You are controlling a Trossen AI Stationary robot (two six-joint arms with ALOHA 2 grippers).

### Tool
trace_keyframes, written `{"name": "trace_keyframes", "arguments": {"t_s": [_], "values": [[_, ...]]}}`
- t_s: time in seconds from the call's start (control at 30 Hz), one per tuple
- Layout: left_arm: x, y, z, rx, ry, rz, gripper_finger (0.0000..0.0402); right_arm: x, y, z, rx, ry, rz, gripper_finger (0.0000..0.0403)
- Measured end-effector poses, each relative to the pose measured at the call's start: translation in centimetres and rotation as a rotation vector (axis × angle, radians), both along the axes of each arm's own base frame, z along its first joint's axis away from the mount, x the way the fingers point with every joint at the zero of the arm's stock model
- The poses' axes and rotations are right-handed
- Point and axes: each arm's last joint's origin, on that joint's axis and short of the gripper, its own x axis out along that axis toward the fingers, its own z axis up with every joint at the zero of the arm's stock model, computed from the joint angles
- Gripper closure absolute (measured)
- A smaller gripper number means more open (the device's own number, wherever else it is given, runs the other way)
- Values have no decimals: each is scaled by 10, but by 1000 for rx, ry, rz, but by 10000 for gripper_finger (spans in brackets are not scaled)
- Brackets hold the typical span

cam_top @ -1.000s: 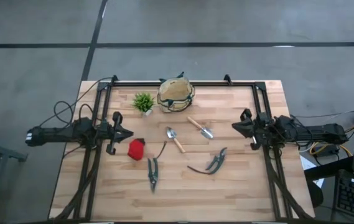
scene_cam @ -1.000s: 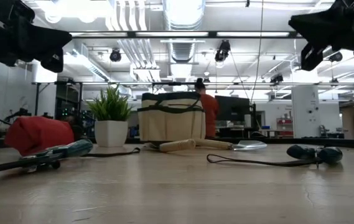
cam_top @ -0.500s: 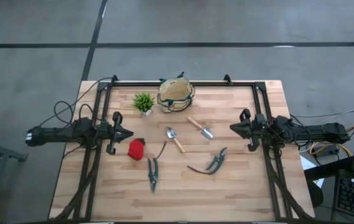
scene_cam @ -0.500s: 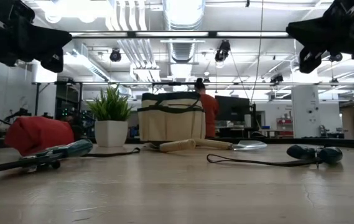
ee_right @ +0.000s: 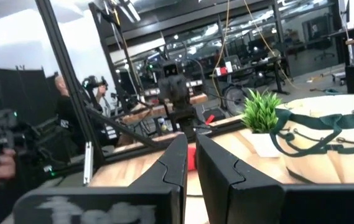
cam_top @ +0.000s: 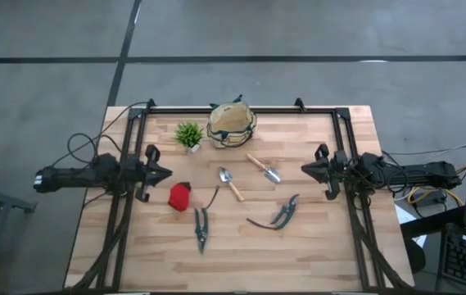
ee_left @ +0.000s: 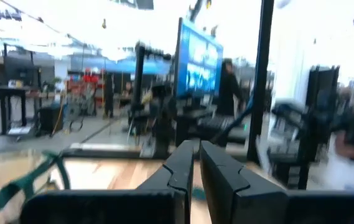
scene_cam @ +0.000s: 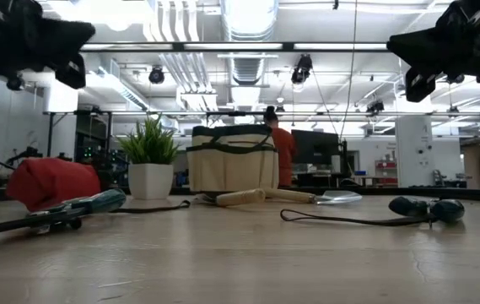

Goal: Pick & Place Garden tools in Gardening bag
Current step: Put the red gloves into the white gardening bag

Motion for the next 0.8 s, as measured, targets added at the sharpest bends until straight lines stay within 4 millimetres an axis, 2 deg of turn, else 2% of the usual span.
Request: {"name": "trace_keyframes", "arguments": {"t_s": [0.13,0.2,0.33,0.47,0.57,0.8], "values": [[-3,2,10,-245,-100,-14,367,1,0,-3,-25,35,-5,374],[-2,3,10,-309,-76,11,367,1,0,-5,-31,51,-9,374],[2,4,12,-409,50,48,367,1,0,-6,-36,65,-12,374],[7,5,9,-527,286,117,367,1,0,-6,-42,63,-14,374],[11,5,11,-563,397,148,360,1,0,-6,-43,63,-17,374],[25,5,18,-578,620,222,294,1,0,-6,-43,62,-17,374]]}}
